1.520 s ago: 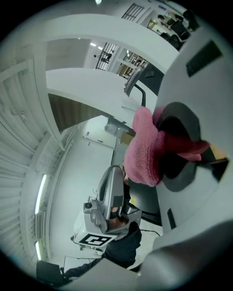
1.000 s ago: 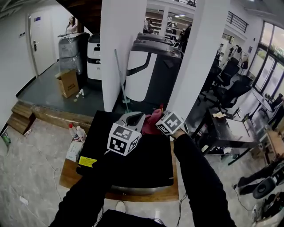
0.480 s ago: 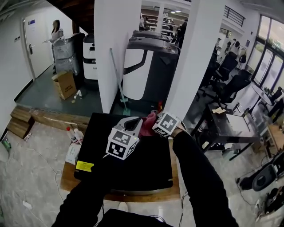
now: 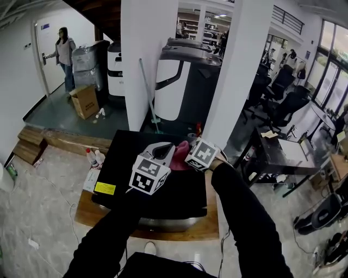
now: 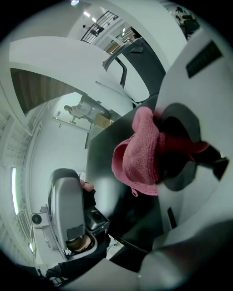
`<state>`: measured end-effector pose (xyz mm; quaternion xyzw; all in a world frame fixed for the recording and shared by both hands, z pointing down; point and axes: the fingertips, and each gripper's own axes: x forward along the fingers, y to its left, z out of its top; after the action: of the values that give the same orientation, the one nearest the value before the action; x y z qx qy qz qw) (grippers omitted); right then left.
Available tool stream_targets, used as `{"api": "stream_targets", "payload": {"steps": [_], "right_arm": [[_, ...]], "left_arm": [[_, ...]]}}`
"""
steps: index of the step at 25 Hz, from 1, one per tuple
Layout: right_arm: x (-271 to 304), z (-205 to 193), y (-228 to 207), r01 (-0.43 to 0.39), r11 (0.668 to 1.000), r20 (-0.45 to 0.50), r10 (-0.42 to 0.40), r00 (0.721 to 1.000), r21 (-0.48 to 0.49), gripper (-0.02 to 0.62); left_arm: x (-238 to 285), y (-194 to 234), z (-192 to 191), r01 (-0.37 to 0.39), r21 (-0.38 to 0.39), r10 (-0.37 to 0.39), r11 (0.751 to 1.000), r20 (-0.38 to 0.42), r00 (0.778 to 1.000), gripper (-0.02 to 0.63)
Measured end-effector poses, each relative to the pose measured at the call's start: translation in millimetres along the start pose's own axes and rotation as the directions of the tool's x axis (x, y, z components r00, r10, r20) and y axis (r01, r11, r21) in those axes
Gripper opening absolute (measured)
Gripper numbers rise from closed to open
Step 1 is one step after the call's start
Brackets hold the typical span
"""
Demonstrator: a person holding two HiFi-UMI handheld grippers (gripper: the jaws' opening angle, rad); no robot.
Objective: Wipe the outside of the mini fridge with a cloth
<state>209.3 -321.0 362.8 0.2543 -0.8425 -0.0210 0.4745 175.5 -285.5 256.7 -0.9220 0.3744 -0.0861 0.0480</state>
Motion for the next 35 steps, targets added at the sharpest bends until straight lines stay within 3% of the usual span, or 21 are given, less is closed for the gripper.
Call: {"api": "stream_targets", "payload": {"steps": [18,27,31,33,35], "right_arm": [[-74,-24,154,-0.089,0.991,-0.009,0.088,0.996,-0.101,0.041],[-106,-39,221,-0.216,0.971,-0.077,0.209,0.975,-0.102,0.041],[-125,-32,224,-0.134,0.984,-0.044,0.130,0.991,-0.120,0.043],[-145,-18,223,-0.030,0.993,0.049,0.036,0.998,-0.116,0.044],[-169,-6,224,0.095,0.993,0.184,-0.081,0.980,-0.070,0.046]], "left_arm": [[-104,-90,18,-0.068,-0.002,0.068,0.998,0.033,0.997,0.006],[-143,-124,15,-0.046,-0.016,0.046,0.999,0.038,0.998,0.006],[-162,-128,19,-0.036,-0.016,0.037,0.999,0.052,0.998,0.006],[-176,-128,24,-0.035,-0.023,0.036,0.999,0.075,0.997,0.006],[-196,-130,29,-0.037,-0.034,0.041,0.999,0.122,0.992,0.006]]}}
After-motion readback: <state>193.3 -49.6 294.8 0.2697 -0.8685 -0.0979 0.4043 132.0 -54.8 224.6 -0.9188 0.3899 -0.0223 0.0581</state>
